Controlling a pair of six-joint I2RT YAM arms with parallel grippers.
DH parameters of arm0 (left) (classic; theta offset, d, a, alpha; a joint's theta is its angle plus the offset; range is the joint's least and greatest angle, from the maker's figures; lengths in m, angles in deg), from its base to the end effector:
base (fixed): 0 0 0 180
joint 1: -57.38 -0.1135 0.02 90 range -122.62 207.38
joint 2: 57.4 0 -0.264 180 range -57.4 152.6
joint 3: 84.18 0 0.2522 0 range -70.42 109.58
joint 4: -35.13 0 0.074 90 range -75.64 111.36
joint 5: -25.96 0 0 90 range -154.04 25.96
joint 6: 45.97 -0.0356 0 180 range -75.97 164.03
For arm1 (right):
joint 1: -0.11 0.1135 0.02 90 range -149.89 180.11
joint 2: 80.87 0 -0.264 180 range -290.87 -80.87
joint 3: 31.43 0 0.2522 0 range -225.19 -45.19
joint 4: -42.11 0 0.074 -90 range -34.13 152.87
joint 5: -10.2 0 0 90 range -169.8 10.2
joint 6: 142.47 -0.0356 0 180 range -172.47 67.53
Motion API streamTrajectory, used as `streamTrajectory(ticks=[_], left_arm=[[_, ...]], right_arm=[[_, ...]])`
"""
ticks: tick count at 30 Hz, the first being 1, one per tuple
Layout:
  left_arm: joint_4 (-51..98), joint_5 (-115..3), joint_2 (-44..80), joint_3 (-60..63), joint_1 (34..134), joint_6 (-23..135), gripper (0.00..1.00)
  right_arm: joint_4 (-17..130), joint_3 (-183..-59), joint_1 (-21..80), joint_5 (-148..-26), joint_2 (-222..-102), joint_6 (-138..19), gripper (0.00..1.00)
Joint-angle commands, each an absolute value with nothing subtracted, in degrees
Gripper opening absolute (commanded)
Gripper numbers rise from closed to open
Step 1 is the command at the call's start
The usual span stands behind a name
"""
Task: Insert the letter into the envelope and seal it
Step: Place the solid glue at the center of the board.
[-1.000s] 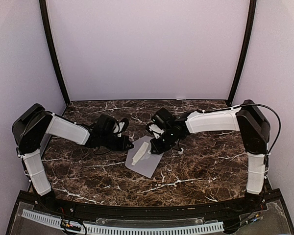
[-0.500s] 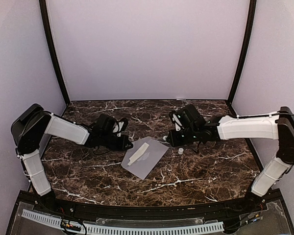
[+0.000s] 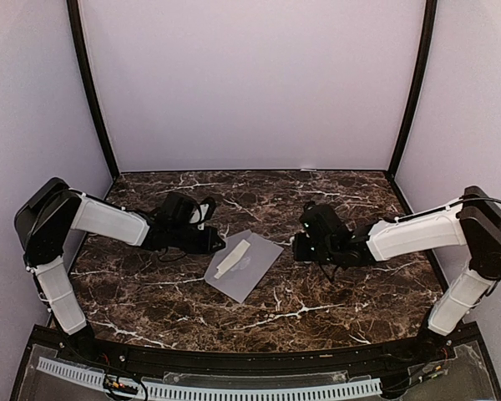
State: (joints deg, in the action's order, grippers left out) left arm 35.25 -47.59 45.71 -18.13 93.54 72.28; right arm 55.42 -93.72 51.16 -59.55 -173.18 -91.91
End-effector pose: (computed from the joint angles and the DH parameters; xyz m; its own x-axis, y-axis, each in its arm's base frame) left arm 0.2908 -0.2250 0.1536 -0.7818 0.0091 -0.6235 0.4298 0.7323 -0.5282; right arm 0.2152 0.2467 0.1774 -0.6961 0.0869 -0.7127 -0.1672 0.9457 0.2787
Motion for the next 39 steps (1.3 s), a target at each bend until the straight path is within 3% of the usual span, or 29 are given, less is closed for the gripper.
streamTrajectory(ticks=[1,20,26,39], left_arm=[[34.29,-48.25,42.93,-19.05,93.55,72.42,0.0],[34.28,-47.73,43.21,-18.83,93.59,72.41,0.0],[34.35,-47.51,43.24,-18.73,93.6,72.42,0.0],[34.43,-47.11,43.5,-18.71,93.54,72.51,0.0]], right_arm=[[51.3,-93.79,52.46,-53.61,-176.72,-94.65,0.0],[49.22,-96.86,52.96,-50.72,-184.52,-96.65,0.0],[49.76,-96.89,53.08,-51.04,-185.02,-96.95,0.23],[51.11,-97.16,53.37,-52.0,-181.98,-96.2,0.43]])
